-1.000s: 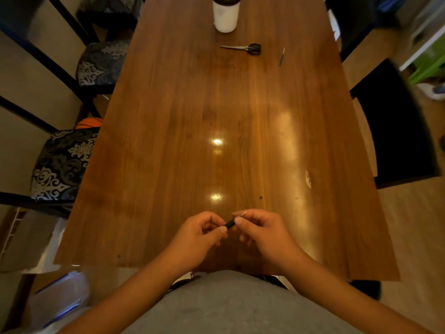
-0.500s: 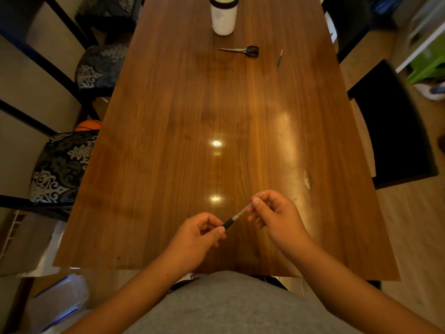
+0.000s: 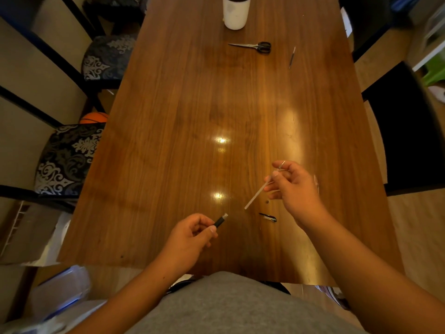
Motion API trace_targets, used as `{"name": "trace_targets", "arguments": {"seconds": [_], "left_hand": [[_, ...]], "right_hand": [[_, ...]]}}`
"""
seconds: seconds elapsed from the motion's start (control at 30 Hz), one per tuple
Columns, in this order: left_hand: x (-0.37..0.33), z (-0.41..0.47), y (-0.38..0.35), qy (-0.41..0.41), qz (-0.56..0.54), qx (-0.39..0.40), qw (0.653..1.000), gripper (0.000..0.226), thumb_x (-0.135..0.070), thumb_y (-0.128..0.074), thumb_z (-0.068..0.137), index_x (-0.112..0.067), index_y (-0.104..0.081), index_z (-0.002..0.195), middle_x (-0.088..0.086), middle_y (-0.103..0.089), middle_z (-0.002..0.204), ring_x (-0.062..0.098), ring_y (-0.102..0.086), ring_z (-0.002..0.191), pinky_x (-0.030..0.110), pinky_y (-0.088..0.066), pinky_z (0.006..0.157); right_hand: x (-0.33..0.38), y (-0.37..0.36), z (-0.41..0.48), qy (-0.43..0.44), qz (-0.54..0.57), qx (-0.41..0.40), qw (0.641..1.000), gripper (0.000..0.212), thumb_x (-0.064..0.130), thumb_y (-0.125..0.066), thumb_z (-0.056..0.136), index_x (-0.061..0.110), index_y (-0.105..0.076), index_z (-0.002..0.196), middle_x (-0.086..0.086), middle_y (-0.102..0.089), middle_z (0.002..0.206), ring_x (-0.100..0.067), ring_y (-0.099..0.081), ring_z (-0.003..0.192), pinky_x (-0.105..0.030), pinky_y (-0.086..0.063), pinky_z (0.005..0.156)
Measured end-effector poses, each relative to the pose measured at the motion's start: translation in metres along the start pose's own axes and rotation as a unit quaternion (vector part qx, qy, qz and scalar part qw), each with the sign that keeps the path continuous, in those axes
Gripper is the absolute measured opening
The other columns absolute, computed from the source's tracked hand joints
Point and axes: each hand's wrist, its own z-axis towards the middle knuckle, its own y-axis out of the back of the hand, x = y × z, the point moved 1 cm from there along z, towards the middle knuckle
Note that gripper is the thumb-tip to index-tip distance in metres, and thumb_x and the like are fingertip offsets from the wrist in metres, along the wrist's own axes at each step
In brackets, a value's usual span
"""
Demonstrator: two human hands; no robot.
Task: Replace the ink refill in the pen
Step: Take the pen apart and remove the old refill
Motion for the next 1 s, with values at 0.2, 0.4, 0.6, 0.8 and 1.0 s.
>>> {"name": "trace_targets", "arguments": {"seconds": [0.2, 0.4, 0.6, 0.8, 1.0], "left_hand": [[0.01, 0.003, 0.011, 0.015, -0.008, -0.011, 1.0, 0.011, -0.018, -0.061, 0.092, -0.028, -0.065, 0.088, 0.0, -0.075, 0.084, 0.005, -0.065, 0.064, 0.017, -0.048, 0.054], [0.016, 0.004, 0.022, 0.021, -0.015, -0.021, 0.999, 0.023, -0.02, -0.062, 0.091, -0.04, -0.066, 0.08, -0.003, -0.075, 0.086, 0.005, -0.065, 0.064, 0.018, -0.048, 0.053], [0.024, 0.004, 0.036, 0.033, -0.021, -0.033, 0.999, 0.019, -0.019, -0.061, 0.091, -0.035, -0.067, 0.082, 0.001, -0.075, 0.087, 0.004, -0.065, 0.063, 0.017, -0.048, 0.052], [0.032, 0.006, 0.048, 0.042, -0.018, -0.04, 0.998, 0.012, -0.018, -0.06, 0.092, -0.027, -0.067, 0.087, 0.0, -0.075, 0.085, 0.004, -0.065, 0.063, 0.016, -0.048, 0.052], [0.03, 0.012, 0.052, 0.032, -0.028, -0.032, 0.999, 0.011, -0.018, -0.056, 0.094, -0.023, -0.065, 0.092, -0.004, -0.074, 0.077, 0.002, -0.061, 0.058, 0.015, -0.048, 0.05]], "right_hand": [[-0.024, -0.022, 0.016, -0.029, -0.171, 0.022, 0.985, 0.017, 0.008, -0.066, 0.088, 0.016, -0.06, 0.102, -0.001, -0.069, 0.07, -0.01, -0.065, 0.06, -0.024, -0.054, 0.057], [-0.063, -0.043, 0.034, -0.114, -0.282, 0.006, 0.953, 0.012, 0.021, -0.068, 0.088, 0.012, -0.071, 0.082, -0.005, -0.067, 0.067, -0.018, -0.062, 0.057, -0.033, -0.052, 0.054], [-0.084, -0.051, 0.048, -0.102, -0.433, 0.014, 0.896, 0.024, 0.034, -0.064, 0.088, 0.022, -0.065, 0.067, 0.002, -0.064, 0.061, -0.014, -0.061, 0.055, -0.024, -0.044, 0.046], [-0.088, -0.053, 0.055, -0.107, -0.47, 0.015, 0.876, 0.023, 0.035, -0.063, 0.088, 0.02, -0.063, 0.071, 0.0, -0.065, 0.063, -0.017, -0.063, 0.057, -0.033, -0.056, 0.053], [-0.09, -0.053, 0.056, -0.109, -0.474, 0.005, 0.874, 0.025, 0.034, -0.065, 0.088, 0.019, -0.061, 0.068, 0.0, -0.064, 0.062, -0.016, -0.062, 0.054, -0.03, -0.053, 0.048]]}}
